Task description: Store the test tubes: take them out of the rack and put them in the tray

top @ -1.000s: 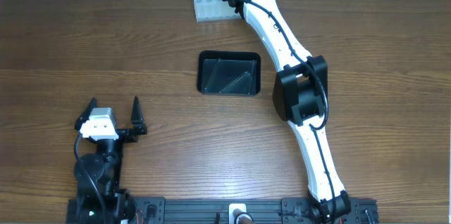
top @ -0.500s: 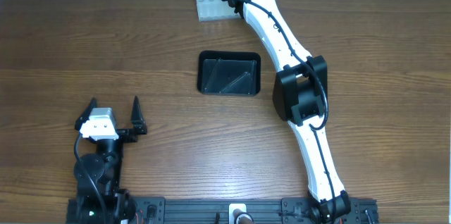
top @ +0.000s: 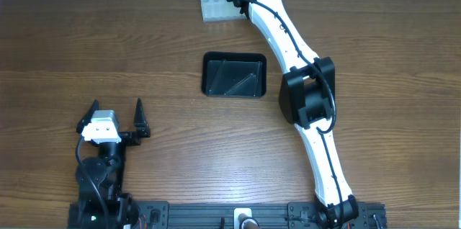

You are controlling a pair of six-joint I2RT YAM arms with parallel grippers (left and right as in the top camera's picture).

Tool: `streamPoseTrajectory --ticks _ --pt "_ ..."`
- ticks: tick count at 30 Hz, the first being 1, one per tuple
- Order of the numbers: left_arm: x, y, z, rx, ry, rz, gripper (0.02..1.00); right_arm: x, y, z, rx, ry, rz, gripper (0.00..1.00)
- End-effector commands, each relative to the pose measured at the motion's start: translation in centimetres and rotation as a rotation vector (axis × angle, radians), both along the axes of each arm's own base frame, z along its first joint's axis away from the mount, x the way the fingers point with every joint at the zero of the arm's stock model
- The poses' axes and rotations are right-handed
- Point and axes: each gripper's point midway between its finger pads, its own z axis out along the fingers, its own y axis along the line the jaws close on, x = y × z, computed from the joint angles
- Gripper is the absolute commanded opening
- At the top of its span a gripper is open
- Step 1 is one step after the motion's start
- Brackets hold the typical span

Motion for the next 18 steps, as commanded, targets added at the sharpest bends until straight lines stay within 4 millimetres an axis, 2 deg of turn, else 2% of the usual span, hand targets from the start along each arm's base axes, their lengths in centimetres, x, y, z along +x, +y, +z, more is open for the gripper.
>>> streamPoseTrajectory --ticks 1,6,12,15,18 --pt "0.0 0.0 -0.1 0.013 -0.001 -0.004 0.996 -0.7 0.2 8.7 0.055 -0.126 0.005 0.095" --pt "0.0 0.0 -0.1 0.013 -0.001 -0.004 0.998 -1.9 -0.4 12.9 0.073 -0.166 0.005 0.084" --pt "0.0 0.0 -0.1 0.013 -0.001 -0.004 0.998 -4.1 -1.3 16.4 0.097 -0.172 -0.01 0.062" --pt "0.0 0.0 -0.1 0.013 -0.001 -0.004 0.998 -5.7 -1.2 17.1 0.138 -0.131 -0.002 0.06" --pt "0.0 0.0 -0.1 0.013 -0.001 -0.004 0.998 -7.7 -1.2 16.4 0.193 -0.041 -0.019 0.069"
